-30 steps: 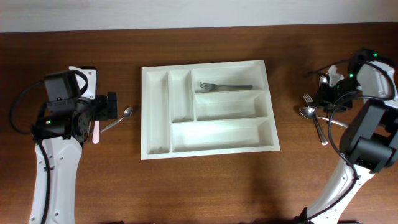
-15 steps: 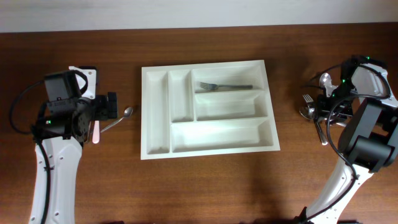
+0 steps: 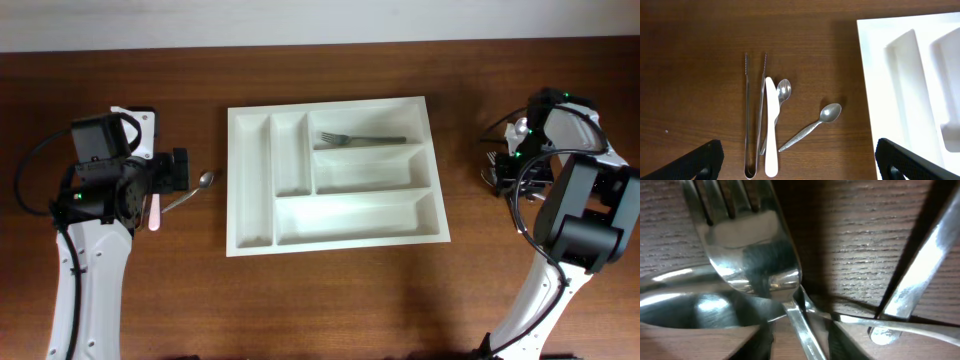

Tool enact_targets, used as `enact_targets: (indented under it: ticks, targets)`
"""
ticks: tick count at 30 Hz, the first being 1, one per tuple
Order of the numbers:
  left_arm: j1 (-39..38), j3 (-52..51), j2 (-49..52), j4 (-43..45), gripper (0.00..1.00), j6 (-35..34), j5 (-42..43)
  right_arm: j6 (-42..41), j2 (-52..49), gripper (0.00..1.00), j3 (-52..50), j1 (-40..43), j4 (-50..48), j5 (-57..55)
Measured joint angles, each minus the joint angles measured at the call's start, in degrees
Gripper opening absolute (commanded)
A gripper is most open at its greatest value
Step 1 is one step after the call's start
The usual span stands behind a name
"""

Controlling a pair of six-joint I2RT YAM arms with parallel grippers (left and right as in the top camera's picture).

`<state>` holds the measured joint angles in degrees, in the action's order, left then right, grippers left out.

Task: Pack container
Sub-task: 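Return the right gripper to the right cutlery and grasp the second fork, then place the second fork in the top-right compartment with the right gripper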

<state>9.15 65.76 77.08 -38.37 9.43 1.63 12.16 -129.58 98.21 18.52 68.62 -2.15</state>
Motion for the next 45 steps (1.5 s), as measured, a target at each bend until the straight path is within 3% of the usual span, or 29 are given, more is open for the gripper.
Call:
enact_targets:
  ticks: [7,11,25,33,39,45]
  targets:
    - [0.0,0.0,0.0,0.0,0.99,0.0,0.02,-0.02,0.0,0.2,-0.04,0.0,0.07,-0.04]
    - [0.0,0.0,0.0,0.0,0.99,0.0,0.02,0.09,0.0,0.04,-0.15,0.0,0.07,0.02]
    - [0.0,0.0,0.0,0.0,0.99,0.0,0.0,-1.29,0.72,0.04,-0.5,-0.04,4.28,-0.04]
    - [0.0,0.0,0.0,-0.02,0.99,0.0,0.0,-1.22,15.04,0.04,9.42,-1.86,8.66,2.8]
    - [0.0,0.0,0.0,-0.02,0.99,0.0,0.02,8.9,25.42,0.04,14.45,-12.35,1.27,14.64]
    - [0.0,0.0,0.0,-0.02,0.99,0.0,0.0,28.39,22.64,0.04,14.03,-24.55,-8.31,21.2]
